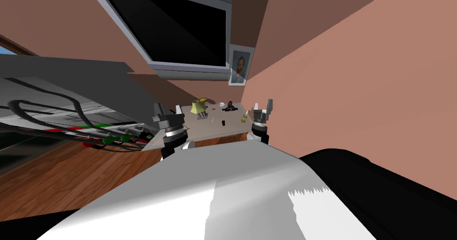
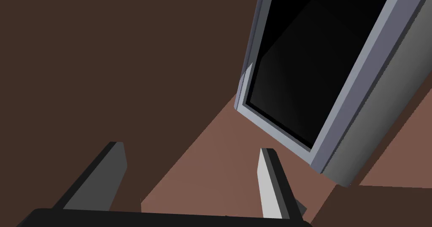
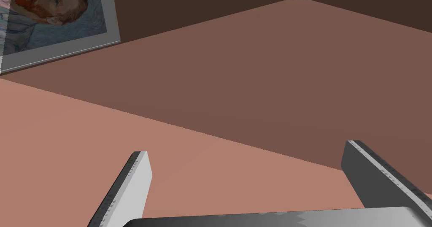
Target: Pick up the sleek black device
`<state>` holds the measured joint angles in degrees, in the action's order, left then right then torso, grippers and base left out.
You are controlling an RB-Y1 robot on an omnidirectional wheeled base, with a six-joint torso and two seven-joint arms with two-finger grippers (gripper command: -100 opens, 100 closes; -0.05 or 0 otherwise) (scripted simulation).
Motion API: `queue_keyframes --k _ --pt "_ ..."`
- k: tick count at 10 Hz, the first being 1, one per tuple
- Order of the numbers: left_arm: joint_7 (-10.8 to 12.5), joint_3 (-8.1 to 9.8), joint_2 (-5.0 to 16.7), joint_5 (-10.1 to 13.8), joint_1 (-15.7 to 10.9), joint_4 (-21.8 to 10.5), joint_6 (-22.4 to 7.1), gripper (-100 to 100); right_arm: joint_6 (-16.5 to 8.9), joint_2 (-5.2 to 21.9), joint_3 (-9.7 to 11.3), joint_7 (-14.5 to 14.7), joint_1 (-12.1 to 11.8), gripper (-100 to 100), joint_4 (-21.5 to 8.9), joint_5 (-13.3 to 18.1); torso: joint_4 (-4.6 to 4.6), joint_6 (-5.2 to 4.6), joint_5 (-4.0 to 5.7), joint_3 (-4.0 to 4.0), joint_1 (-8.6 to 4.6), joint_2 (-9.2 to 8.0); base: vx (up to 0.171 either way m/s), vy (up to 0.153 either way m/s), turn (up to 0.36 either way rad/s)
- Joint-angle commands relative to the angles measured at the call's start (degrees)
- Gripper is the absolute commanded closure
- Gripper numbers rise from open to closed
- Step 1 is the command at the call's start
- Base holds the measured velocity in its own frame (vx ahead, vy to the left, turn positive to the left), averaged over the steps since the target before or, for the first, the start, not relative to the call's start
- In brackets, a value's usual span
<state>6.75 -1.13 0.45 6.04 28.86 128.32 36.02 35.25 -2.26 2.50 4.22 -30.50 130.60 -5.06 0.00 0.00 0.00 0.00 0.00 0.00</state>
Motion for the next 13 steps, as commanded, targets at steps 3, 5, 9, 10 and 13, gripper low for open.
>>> queue_keyframes --k 3,5,9,10,13 --pt "0.00 0.00 0.00 0.00 -0.01 0.00 0.00 0 -1.52 5.24 -1.05 -1.75 0.13 -100 -1.56 -3.56 0.03 0.01 0.00 -0.09 -0.02 -0.16 -0.044 0.000 0.116" --pt "0.00 0.00 0.00 0.00 -0.01 0.00 0.00 0 -3.13 7.77 -1.99 -3.57 0.25 -100 -3.28 -6.98 0.05 -0.01 0.01 -0.13 -0.03 -0.22 -0.061 0.002 0.206" --pt "0.00 0.00 0.00 0.00 -0.01 0.00 0.00 0 -5.16 9.65 -3.13 -5.94 0.41 -100 -5.55 -12.08 0.03 0.01 0.01 -0.08 -0.03 -0.13 -0.039 0.002 0.149" --pt "0.00 0.00 0.00 0.00 0.00 0.00 0.00 0 -6.30 10.39 -3.78 -7.30 0.50 -100 -6.90 -14.33 0.02 0.00 0.01 -0.06 -0.03 -0.09 -0.028 0.006 0.234" --pt "0.00 0.00 0.00 0.00 -0.01 0.00 0.00 0 -7.50 11.02 -4.47 -8.78 0.59 -100 -8.37 -17.84 0.02 0.02 0.01 -0.06 -0.03 -0.10 -0.028 0.003 0.142"
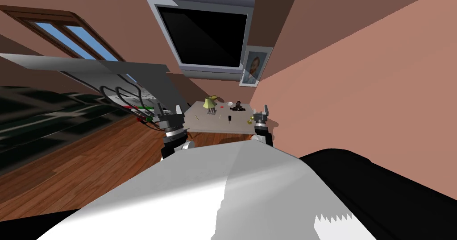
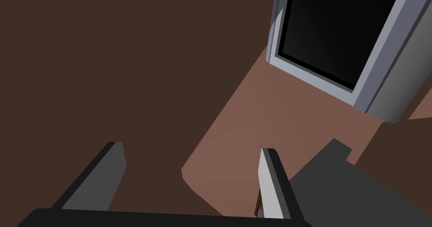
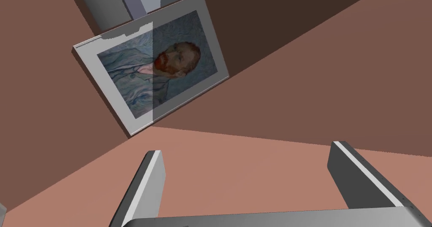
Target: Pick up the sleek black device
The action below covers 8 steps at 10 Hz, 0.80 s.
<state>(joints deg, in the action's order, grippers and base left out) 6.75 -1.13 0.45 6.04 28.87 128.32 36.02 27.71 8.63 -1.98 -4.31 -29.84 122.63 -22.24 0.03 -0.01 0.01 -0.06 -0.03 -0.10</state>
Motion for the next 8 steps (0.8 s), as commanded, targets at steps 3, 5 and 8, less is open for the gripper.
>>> queue_keyframes --k 3,5,8 --pt "0.00 0.00 0.00 0.00 0.00 0.00 0.00 0 -2.51 1.21 -1.47 -3.51 0.14 -100 -3.78 -5.95 0.00 -0.02 0.00 -0.01 -0.02 -0.01 -0.031 0.002 0.194" --pt "0.00 0.00 0.00 0.00 0.00 0.00 0.00 0 -3.83 1.70 -2.25 -5.29 0.25 -100 -5.69 -9.19 0.00 0.00 0.00 0.01 -0.02 0.02 -0.022 0.004 0.211" --pt "0.00 0.00 0.00 0.00 -0.01 0.00 0.00 0 -5.18 2.18 -3.03 -7.14 0.38 -100 -7.74 -14.52 -0.01 0.03 0.00 0.02 0.00 0.02 -0.022 0.005 0.192"
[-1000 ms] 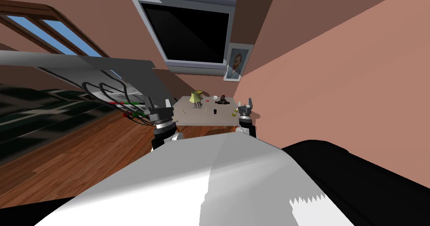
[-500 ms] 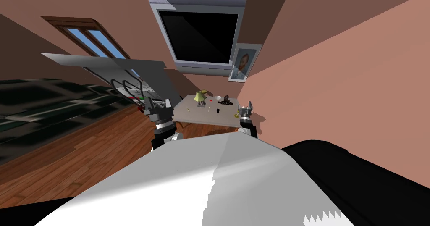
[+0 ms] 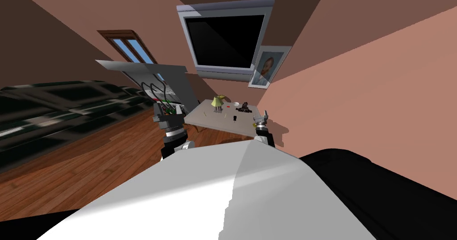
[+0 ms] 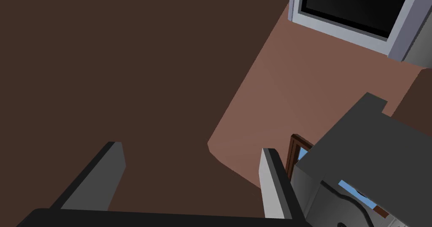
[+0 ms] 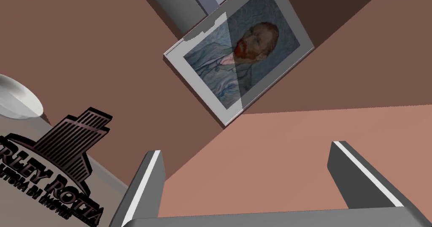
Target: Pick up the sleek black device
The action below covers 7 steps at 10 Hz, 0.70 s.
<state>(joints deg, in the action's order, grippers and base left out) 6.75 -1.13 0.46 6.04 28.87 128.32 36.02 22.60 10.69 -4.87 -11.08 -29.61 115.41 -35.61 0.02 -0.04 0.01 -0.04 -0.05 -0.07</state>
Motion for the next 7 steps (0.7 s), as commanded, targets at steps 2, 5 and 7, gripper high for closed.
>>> queue_keyframes --k 2,5,7 --pt "0.00 -0.01 0.00 0.00 -0.01 0.00 0.00 0 -1.43 0.61 -0.90 -2.28 0.29 -100 -2.72 -4.47 0.00 0.05 0.00 0.00 0.01 0.00 -0.019 0.004 0.222" --pt "0.00 -0.01 0.00 0.00 -0.01 0.00 0.00 0 -2.80 1.10 -1.63 -4.24 0.44 -100 -5.08 -8.84 -0.01 0.06 0.00 0.02 0.00 0.04 -0.012 0.003 0.155" --pt "0.00 -0.01 0.00 0.00 -0.01 0.00 0.00 0 -4.17 1.60 -2.29 -6.24 0.59 -100 -7.60 -12.38 0.00 0.05 0.00 0.02 0.00 0.03 -0.016 0.006 0.243"
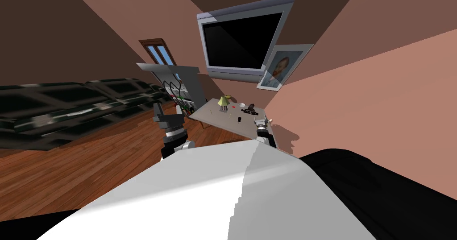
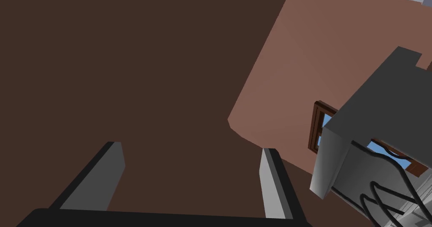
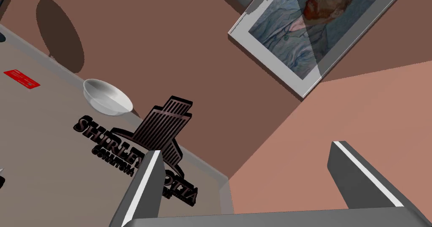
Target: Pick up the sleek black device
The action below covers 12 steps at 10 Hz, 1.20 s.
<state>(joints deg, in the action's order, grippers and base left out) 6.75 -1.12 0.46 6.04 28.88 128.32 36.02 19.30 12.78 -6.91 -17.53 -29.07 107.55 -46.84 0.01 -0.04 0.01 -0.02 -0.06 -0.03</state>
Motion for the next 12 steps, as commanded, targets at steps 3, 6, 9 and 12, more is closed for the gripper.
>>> queue_keyframes --k 3,6,9,12 --pt "0.00 -0.01 0.00 0.00 -0.01 0.00 0.00 0 -2.24 0.02 -0.84 -1.81 0.22 -100 -2.41 -5.48 0.00 0.07 0.00 0.02 0.02 0.03 -0.007 0.003 0.163" --pt "0.00 -0.01 0.00 0.00 -0.02 0.00 0.00 0 -3.60 0.57 -1.35 -3.84 0.39 -100 -5.22 -9.97 0.00 0.07 0.00 0.01 0.01 0.02 -0.006 0.003 0.184" --pt "0.00 0.00 0.00 0.00 0.01 0.00 0.00 0 -4.92 1.16 -1.76 -5.88 0.56 -100 -8.16 -14.13 -0.01 -0.02 0.00 0.02 -0.01 0.03 -0.005 0.002 0.143" --pt "0.00 0.01 0.00 0.00 0.01 0.00 0.00 0 -7.44 2.49 -2.31 -9.90 0.94 -100 -14.22 -19.66 -0.01 -0.03 0.00 0.02 -0.02 0.04 -0.002 0.004 0.317"
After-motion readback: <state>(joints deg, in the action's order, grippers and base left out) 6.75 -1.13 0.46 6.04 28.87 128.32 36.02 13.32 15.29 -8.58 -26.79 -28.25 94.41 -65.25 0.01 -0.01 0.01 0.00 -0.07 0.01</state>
